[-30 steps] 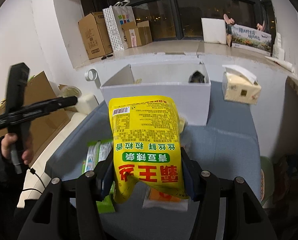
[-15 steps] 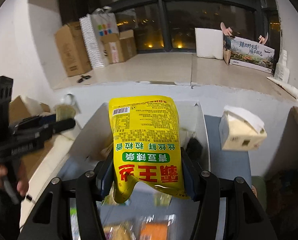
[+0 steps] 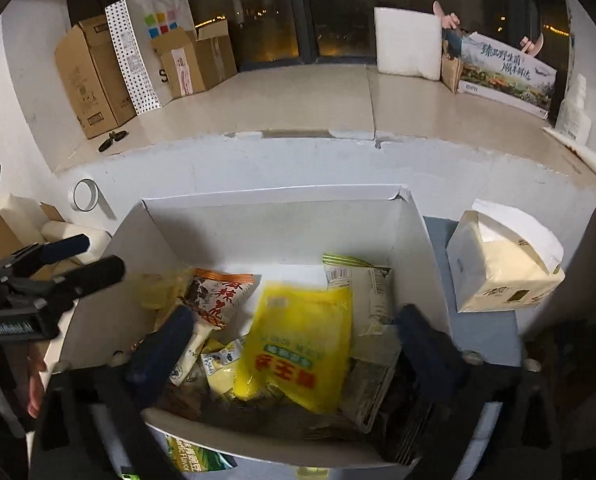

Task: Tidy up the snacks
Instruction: 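Carry the yellow bag and jelly cup into the box and open both tools, then withdraw both tools from the box back over the remaining snacks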

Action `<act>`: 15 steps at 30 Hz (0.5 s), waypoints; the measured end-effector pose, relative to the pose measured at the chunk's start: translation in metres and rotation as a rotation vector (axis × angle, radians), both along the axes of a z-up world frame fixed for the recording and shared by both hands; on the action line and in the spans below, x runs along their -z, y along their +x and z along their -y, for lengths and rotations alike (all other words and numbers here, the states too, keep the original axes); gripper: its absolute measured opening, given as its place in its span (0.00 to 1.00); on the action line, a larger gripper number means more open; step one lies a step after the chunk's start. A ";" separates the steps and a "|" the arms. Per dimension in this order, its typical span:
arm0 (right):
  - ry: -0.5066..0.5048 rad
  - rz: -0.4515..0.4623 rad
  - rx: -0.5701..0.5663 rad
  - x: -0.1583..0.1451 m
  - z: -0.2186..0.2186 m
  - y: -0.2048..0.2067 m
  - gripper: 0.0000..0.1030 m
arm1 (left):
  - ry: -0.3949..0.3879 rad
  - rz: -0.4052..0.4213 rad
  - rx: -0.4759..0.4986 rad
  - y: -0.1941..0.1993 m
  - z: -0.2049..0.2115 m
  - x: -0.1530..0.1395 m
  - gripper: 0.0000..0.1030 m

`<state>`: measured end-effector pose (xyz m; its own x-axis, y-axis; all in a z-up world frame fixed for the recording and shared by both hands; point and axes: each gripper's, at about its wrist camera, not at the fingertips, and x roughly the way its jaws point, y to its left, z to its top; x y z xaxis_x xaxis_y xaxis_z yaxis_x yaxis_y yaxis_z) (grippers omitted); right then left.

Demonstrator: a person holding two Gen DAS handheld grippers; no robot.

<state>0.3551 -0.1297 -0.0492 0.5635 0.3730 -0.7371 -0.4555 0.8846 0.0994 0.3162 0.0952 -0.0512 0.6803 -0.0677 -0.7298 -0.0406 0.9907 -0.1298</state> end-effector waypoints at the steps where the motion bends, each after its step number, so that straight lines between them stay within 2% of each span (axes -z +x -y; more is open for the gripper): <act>1: -0.007 0.017 0.004 -0.002 0.001 -0.003 1.00 | 0.013 0.005 -0.002 -0.002 0.001 -0.001 1.00; 9: 0.064 0.071 -0.006 -0.029 0.020 -0.027 1.00 | 0.060 0.053 0.028 -0.041 0.011 -0.035 1.00; 15: 0.127 0.149 -0.053 -0.053 0.055 -0.081 1.00 | 0.116 0.124 0.114 -0.109 0.030 -0.073 1.00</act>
<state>0.2741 -0.1843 0.0042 0.6398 0.4895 -0.5925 -0.5189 0.8438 0.1367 0.2067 0.0650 0.0214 0.7579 -0.0697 -0.6486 0.0822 0.9966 -0.0111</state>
